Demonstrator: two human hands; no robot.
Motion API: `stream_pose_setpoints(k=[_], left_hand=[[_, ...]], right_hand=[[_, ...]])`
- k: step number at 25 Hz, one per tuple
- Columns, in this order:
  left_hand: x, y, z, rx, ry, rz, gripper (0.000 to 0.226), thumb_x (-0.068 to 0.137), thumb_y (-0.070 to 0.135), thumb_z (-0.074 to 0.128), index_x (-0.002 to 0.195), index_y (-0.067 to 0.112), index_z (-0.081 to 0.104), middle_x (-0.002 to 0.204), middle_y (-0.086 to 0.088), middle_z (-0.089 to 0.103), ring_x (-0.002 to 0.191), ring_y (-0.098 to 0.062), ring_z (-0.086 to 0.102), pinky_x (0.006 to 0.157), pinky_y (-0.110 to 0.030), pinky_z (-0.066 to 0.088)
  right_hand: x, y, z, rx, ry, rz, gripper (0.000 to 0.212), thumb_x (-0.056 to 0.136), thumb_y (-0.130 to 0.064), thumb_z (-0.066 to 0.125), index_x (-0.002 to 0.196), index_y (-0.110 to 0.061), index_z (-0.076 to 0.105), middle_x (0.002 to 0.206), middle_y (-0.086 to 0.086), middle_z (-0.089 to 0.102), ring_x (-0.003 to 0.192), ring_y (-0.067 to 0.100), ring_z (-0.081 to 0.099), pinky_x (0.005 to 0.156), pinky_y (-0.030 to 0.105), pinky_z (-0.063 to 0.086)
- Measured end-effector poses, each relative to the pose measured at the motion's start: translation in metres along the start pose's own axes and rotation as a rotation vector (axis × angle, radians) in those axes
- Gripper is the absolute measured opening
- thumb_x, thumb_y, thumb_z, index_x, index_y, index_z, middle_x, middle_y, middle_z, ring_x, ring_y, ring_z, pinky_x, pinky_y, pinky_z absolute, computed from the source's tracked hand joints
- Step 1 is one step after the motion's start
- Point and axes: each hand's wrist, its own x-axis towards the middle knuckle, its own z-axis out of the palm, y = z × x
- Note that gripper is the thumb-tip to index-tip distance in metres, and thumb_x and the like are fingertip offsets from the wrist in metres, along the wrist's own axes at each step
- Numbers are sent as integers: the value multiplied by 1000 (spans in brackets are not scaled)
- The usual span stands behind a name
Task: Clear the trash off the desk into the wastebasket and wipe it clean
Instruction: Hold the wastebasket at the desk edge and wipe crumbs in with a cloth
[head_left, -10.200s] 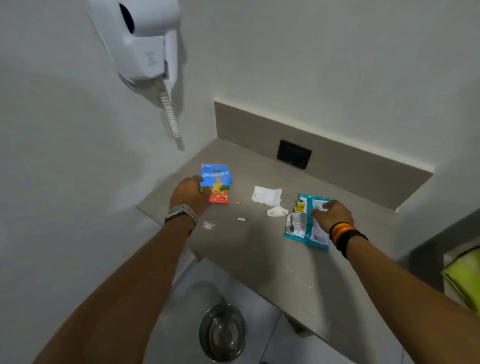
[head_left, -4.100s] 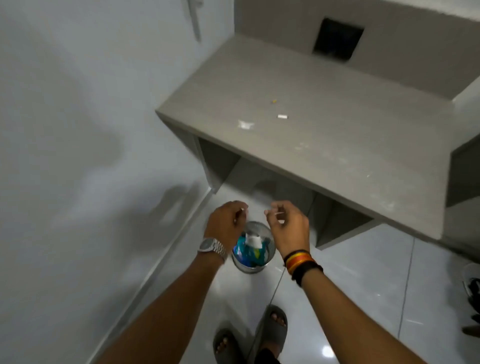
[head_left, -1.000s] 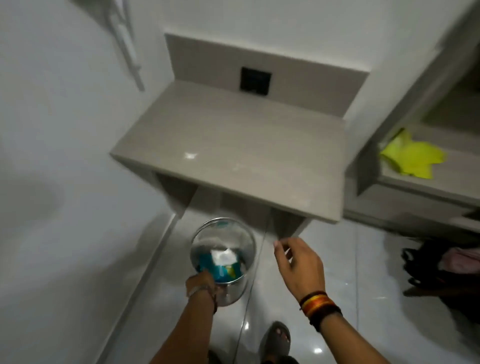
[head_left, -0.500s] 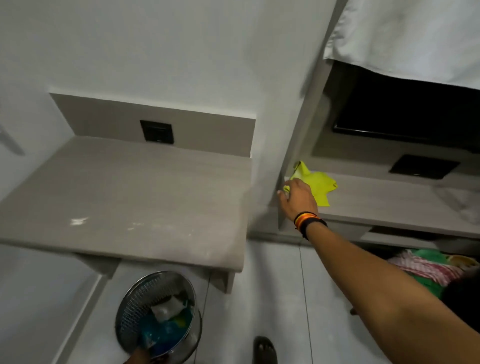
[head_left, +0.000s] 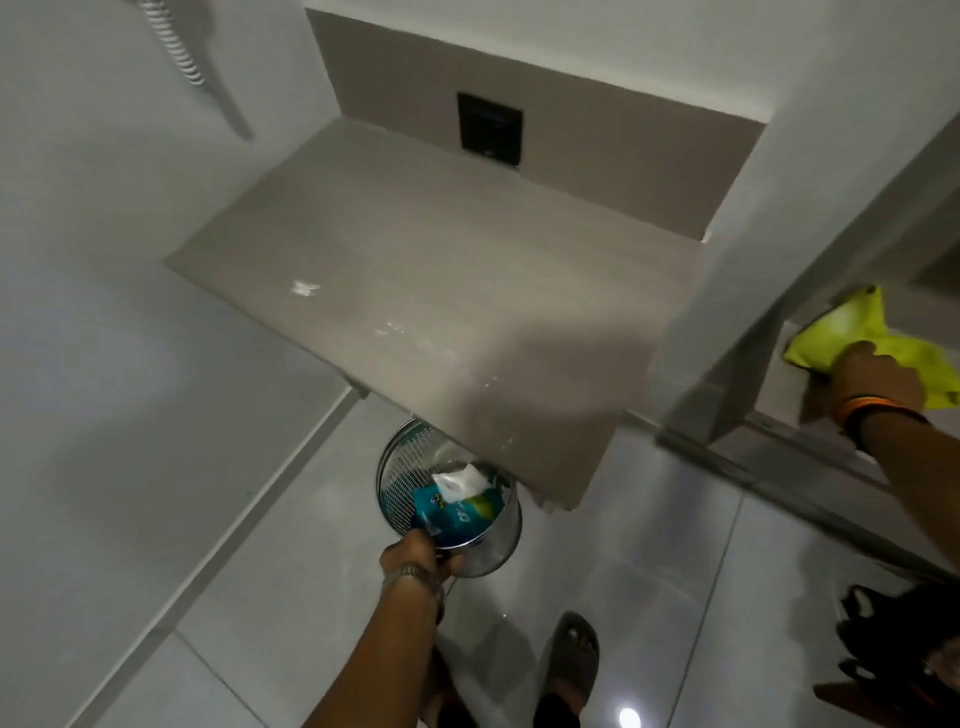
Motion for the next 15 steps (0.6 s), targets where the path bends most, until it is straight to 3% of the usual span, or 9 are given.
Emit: stream_pose_setpoints(k=[2,3,5,7,8,10,13,15], left_hand=[[-8,5,1,27,-7,4,13,91,0,58,104,-4,58,82,-20,64,77,-41,69,77,-52,62],[-11,7,-1,30,-3,15,15,91,1,57,106,-4,59,82,-19,65,77,-40,69,72,-48,63],[-17,13,-11,18,-7,12,21,92,3,58,110,-9,60,85,-20,67,77,-39,69,67,-43,62],[-25,22,-19,9,-10,5,31,93,4,59,118,-14,60,97,-25,70,85,-42,70,61,-40,64],[-30,27,-22,-3,-20,10,33,94,4,58,122,-14,59,106,-29,69,92,-45,70,53,-39,63],[-37,38,-25,-8,-11,19,34,96,2,55,126,-14,55,116,-31,65,101,-48,67,46,-38,62],[-33,53,-38,-3,-10,-10,35,95,-1,53,128,-14,54,108,-28,63,94,-46,66,65,-44,62],[-18,67,-51,21,-27,-18,34,93,-7,53,126,-13,55,106,-26,63,85,-41,64,53,-39,62]], right_hand=[[1,10,-14,-45,27,15,58,63,-44,72,100,0,70,87,33,67,83,48,66,82,56,56],[0,14,-23,43,56,13,58,64,-49,63,96,-1,72,84,30,68,80,47,66,79,55,57],[-39,2,-43,242,239,-1,52,80,-41,50,108,1,66,97,33,69,89,52,65,82,56,55],[-98,-44,-51,480,403,-133,54,82,-37,44,120,-3,62,111,34,67,99,55,63,87,57,52],[-129,-74,-47,560,383,-196,57,81,-35,45,125,-3,62,118,35,65,105,54,62,91,55,50],[-175,-129,-25,590,174,-372,66,78,-30,48,136,3,54,134,35,58,119,52,57,100,54,45],[-243,-177,22,418,-213,-431,63,77,-33,47,128,2,59,131,33,59,117,50,58,93,50,48],[-278,-192,52,327,-183,-400,52,83,-39,52,116,-1,62,123,29,61,112,47,60,87,47,49]])
